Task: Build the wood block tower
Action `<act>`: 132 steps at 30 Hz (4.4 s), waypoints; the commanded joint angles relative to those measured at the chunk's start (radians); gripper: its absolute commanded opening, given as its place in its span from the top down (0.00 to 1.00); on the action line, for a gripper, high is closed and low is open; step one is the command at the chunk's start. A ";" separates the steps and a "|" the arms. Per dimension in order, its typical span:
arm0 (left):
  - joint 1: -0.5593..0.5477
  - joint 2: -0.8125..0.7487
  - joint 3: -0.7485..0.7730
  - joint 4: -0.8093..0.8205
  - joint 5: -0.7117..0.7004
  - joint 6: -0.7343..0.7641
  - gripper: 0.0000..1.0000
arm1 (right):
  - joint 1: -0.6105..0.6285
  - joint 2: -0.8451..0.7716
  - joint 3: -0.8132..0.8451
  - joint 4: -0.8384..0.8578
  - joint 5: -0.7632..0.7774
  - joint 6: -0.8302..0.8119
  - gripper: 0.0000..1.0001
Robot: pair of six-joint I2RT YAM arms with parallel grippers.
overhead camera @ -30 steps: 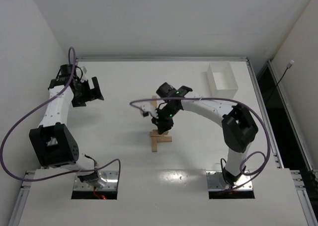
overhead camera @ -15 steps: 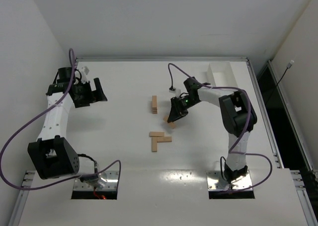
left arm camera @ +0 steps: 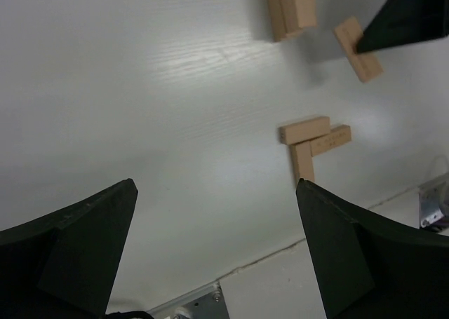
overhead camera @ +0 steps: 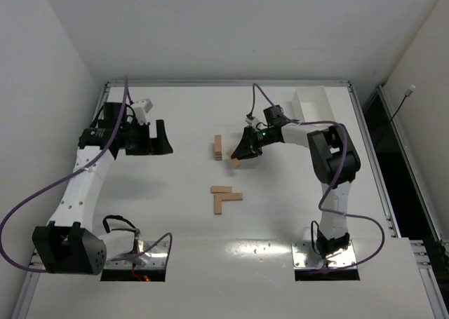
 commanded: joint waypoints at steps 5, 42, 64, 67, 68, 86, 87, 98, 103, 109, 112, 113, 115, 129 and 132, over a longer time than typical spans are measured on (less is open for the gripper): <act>-0.156 -0.081 0.000 0.007 0.040 -0.060 0.08 | 0.033 -0.348 -0.133 0.452 0.200 0.443 1.00; -0.252 0.129 0.219 0.111 0.072 -0.161 0.28 | 0.343 -0.300 0.196 0.353 0.678 0.748 1.00; -0.262 0.169 0.230 0.121 0.031 -0.161 0.57 | 0.384 -0.290 0.234 0.322 0.661 0.729 1.00; -0.262 0.169 0.230 0.121 0.031 -0.161 0.57 | 0.384 -0.290 0.234 0.322 0.661 0.728 1.00; -0.262 0.169 0.230 0.121 0.031 -0.161 0.57 | 0.384 -0.290 0.243 0.308 0.673 0.718 1.00; -0.262 0.160 0.230 0.121 0.021 -0.161 0.78 | 0.404 -0.272 0.262 0.241 0.713 0.637 1.00; -0.262 0.160 0.230 0.121 0.021 -0.161 0.75 | 0.404 -0.272 0.262 0.241 0.713 0.636 1.00; -0.262 0.160 0.230 0.121 0.032 -0.161 0.58 | 0.413 -0.272 0.252 0.241 0.722 0.626 1.00; -0.262 0.160 0.221 0.121 0.032 -0.161 0.78 | 0.413 -0.272 0.252 0.250 0.722 0.626 1.00; -0.262 0.160 0.221 0.121 0.041 -0.161 1.00 | 0.413 -0.272 0.252 0.259 0.722 0.626 1.00; -0.262 0.160 0.221 0.121 0.041 -0.161 1.00 | 0.413 -0.272 0.243 0.287 0.702 0.626 0.96; -0.262 0.149 0.221 0.121 0.032 -0.161 1.00 | 0.413 -0.272 0.234 0.287 0.702 0.626 0.87; -0.262 0.140 0.221 0.121 0.015 -0.172 1.00 | 0.413 -0.272 0.225 0.287 0.713 0.591 0.54; -0.280 0.077 0.078 0.111 -0.159 -0.310 1.00 | 0.164 -0.548 0.140 0.065 0.840 -0.130 0.27; -0.280 0.116 0.110 0.090 -0.253 -0.325 1.00 | 0.026 -0.597 0.150 -0.081 0.724 -0.369 0.31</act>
